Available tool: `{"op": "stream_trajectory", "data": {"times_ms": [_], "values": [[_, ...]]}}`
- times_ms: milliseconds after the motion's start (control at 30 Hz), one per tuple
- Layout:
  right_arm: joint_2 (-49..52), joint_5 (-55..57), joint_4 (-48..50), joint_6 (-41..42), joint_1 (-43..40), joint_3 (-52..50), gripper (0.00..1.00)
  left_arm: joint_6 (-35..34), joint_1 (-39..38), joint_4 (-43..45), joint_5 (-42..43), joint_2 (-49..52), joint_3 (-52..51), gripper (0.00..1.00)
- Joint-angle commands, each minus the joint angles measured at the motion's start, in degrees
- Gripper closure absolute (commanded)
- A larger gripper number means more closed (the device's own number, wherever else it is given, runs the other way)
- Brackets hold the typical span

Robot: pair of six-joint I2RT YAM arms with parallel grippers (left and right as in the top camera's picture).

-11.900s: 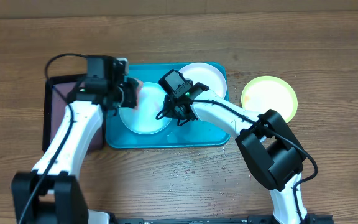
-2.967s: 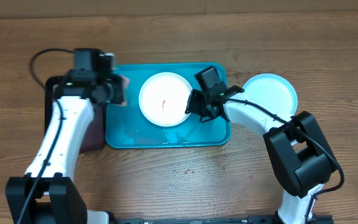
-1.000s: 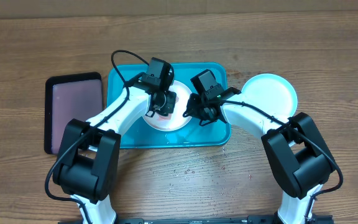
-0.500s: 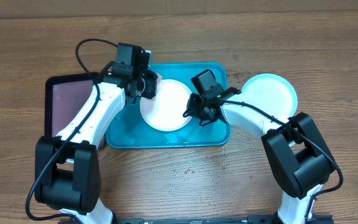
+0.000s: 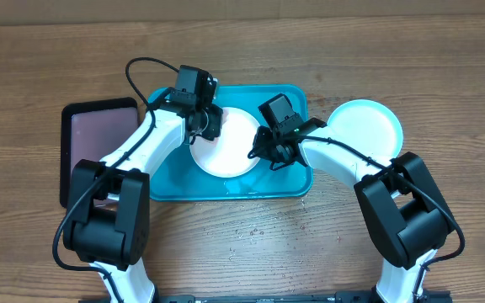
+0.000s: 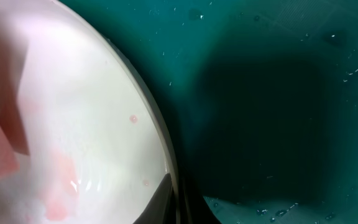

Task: Clean dirty plates on tray and stack at the side
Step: 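Scrub the stained white plate with the left sponge while right gripper holds it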

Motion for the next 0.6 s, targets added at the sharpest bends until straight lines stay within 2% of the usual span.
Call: {"op": "stream_trajectory", "data": {"times_ms": [0,233,300,400,567], "values": [[0.5,1.0,0.1,-0.2,0.1,0.6,0.96,1.0,1.5,0.2,-4.8,-0.1,0.8,0.96],[0.5,1.0,-0.1,-0.2,0.1,0.6,0.96,1.0,2.8,-5.3,-4.3,-2.0,5.4,0.96],[0.5,1.0,-0.1,-0.2,0.1,0.6,0.96,1.0,2.6,-6.3,-0.6,-3.3,7.1,0.96],[0.5,1.0,-0.1,-0.2,0.1,0.6,0.96,-0.1,2.1,-4.7,6.5,-4.2,7.7,0.96],[0.5,1.0,-0.1,-0.2,0.1,0.6,0.96,-1.0,1.2,-2.2,7.1,-2.5,7.4,0.96]]}}
